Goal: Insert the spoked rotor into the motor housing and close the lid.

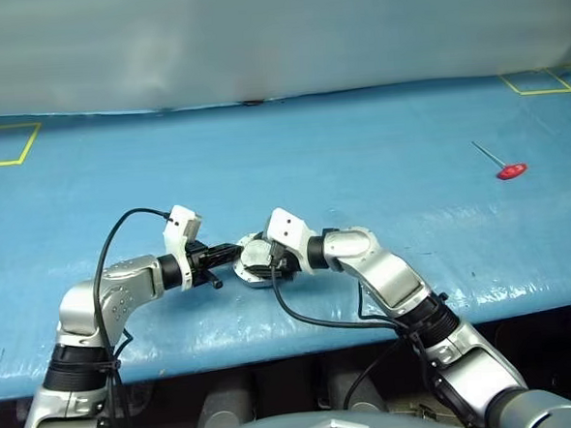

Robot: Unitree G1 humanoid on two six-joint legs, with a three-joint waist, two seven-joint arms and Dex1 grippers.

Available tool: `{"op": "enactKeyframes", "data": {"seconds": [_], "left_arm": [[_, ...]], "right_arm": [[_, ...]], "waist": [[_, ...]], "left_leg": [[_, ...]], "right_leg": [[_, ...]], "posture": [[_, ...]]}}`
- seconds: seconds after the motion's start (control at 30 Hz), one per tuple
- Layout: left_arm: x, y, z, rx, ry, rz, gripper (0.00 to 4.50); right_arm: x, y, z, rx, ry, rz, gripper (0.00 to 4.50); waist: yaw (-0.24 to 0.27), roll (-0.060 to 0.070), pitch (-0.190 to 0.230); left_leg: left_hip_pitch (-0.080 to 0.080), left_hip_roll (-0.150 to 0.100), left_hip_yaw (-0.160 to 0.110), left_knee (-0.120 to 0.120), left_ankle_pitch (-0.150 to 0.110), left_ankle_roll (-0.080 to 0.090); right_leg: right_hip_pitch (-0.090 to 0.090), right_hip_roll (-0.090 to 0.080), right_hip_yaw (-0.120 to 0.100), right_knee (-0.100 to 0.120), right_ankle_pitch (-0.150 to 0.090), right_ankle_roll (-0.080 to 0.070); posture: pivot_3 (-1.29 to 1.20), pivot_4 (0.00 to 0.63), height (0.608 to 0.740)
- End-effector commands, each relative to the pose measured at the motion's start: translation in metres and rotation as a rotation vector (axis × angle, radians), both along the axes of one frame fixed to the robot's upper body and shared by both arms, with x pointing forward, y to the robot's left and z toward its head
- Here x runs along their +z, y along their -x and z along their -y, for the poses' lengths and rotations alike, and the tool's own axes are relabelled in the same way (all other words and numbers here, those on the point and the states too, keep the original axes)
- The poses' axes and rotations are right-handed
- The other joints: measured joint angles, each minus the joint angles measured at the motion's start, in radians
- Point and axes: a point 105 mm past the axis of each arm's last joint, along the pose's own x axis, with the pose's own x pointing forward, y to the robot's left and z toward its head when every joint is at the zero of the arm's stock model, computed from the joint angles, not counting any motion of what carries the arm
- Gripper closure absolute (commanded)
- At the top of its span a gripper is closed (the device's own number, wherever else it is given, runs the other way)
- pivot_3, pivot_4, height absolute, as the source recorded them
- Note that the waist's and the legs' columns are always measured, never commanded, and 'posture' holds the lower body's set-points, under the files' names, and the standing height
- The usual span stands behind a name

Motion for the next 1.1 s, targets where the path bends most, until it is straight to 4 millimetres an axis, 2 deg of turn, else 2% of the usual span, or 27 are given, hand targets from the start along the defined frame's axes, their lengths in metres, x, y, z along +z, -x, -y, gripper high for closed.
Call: {"op": "enactKeyframes", "data": {"seconds": [0.03,0.37,0.9,0.93,1.0,1.1], "left_arm": [[-0.012,0.010,-0.002,0.013,-0.004,-0.058,4.50],[-0.015,0.017,-0.009,0.048,-0.001,-0.069,4.50],[-0.021,0.013,0.009,-0.024,-0.025,-0.086,4.50],[-0.021,0.013,0.009,-0.026,-0.027,-0.085,4.50],[-0.021,0.013,0.009,-0.030,-0.027,-0.084,4.50],[-0.020,0.013,0.010,-0.035,-0.028,-0.082,4.50]], "right_arm": [[-0.020,0.001,0.011,-0.038,0.064,-0.059,1.45],[-0.021,0.002,0.009,-0.027,0.067,-0.060,1.45],[-0.020,0.009,0.010,-0.012,0.044,-0.102,1.45],[-0.019,0.009,0.011,-0.016,0.044,-0.102,0.71],[-0.019,0.008,0.013,-0.025,0.045,-0.102,0.12],[-0.018,0.007,0.018,-0.049,0.044,-0.100,0.02]], "waist": [[0.000,0.000,0.000],[0.001,0.000,0.000],[0.007,0.000,0.000],[0.009,0.000,0.000],[0.011,0.000,0.000],[0.014,0.000,0.000]], "left_leg": [[0.000,0.000,0.000,0.000,0.000,0.000],[0.000,0.000,-0.001,0.000,0.000,0.000],[0.001,-0.004,-0.005,0.001,0.000,0.001],[0.001,-0.004,-0.005,0.001,0.000,0.001],[0.001,-0.005,-0.007,0.001,0.000,0.001],[0.001,-0.005,-0.008,0.001,0.000,0.001]], "right_leg": [[0.000,0.000,0.000,0.000,0.000,0.000],[0.000,-0.001,-0.001,0.000,-0.001,0.000],[-0.001,-0.002,-0.002,-0.001,-0.002,0.003],[0.000,-0.003,-0.002,-0.001,-0.002,0.003],[0.000,-0.004,-0.002,-0.002,-0.001,0.002],[0.001,-0.004,-0.002,-0.003,-0.001,0.002]], "posture": [[0.00,0.150,0.740],[0.00,0.150,0.740],[0.00,0.150,0.740],[0.00,0.150,0.740],[0.00,0.150,0.740],[0.00,0.150,0.740]]}}
